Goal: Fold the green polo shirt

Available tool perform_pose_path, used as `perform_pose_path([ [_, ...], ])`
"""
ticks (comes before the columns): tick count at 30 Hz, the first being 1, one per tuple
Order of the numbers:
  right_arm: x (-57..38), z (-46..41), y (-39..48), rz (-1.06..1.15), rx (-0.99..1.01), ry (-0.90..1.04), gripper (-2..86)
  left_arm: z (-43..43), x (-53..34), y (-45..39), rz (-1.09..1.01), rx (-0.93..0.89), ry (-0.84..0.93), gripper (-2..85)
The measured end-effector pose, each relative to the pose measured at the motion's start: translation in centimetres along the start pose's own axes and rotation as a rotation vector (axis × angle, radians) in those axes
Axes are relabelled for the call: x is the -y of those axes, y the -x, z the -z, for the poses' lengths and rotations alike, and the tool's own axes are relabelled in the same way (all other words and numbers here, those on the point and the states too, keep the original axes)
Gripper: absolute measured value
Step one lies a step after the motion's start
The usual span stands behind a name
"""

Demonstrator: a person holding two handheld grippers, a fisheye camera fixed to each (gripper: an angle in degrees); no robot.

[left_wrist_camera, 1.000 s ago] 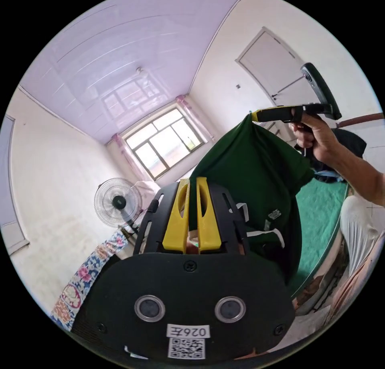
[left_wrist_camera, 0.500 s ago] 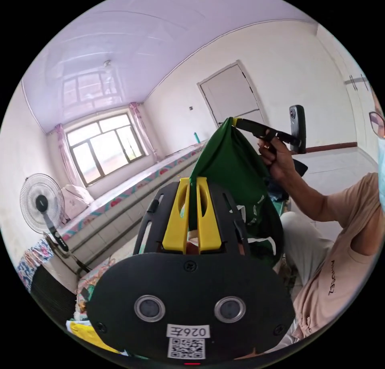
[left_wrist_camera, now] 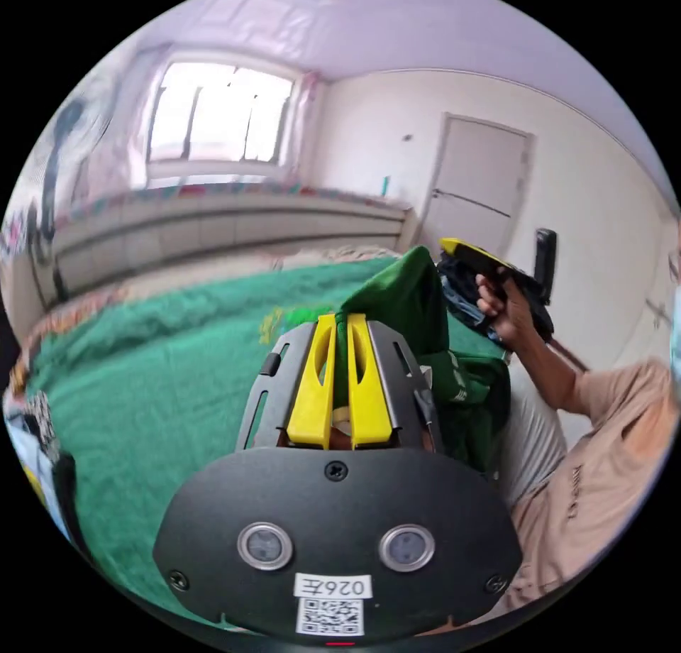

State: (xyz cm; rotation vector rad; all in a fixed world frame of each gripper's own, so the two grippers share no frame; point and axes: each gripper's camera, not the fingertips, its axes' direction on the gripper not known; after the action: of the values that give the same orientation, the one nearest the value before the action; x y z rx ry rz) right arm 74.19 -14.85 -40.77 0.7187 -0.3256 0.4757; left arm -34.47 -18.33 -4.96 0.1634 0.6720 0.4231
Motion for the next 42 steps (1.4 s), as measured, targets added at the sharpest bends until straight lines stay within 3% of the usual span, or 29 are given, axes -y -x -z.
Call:
perform_pose_path([
  [2,-0.8,-3.8,-0.8,-0.011,-0.083,0.058,-1.0,-2.0,-2.0,6.1,0.191,-0.037,0.156,0.4],
  [9,-1.7,-9.6,-1.9,-0.008,-0.045,0.205,-0.8,0.3,-5.5,11.1,0.336,-0.037,0.077,0.5],
  [17,-2.2,-16.8,-0.5,0.009,0.242,0.572,3.7,2.5,-11.2,11.3,0.474,0.005,-0.046,0.5],
  [22,-1.7,-17.7,2.6,0.055,0.366,0.604,5.0,5.7,-15.8,11.7,0.618,0.094,-0.179,0.5],
  [28,-2.5,-19.9,8.2,0.102,0.551,0.792,8.2,7.7,-20.0,10.2,0.710,0.185,-0.250,0.6],
  [33,-4.0,-21.6,15.1,0.206,0.523,0.947,9.6,8.1,-21.6,8.0,0.694,0.210,-0.238,0.6],
  [35,-5.1,-22.0,19.0,0.351,0.391,1.041,1.1,8.4,-22.3,6.8,0.673,0.210,-0.234,0.6],
  [37,-5.4,-21.4,20.8,0.465,0.205,1.056,-0.6,8.8,-22.9,5.7,0.652,0.216,-0.241,0.6],
  [42,0.6,-12.6,18.9,0.285,0.026,0.797,-1.5,12.4,-23.9,0.0,0.520,0.248,-0.360,0.5],
])
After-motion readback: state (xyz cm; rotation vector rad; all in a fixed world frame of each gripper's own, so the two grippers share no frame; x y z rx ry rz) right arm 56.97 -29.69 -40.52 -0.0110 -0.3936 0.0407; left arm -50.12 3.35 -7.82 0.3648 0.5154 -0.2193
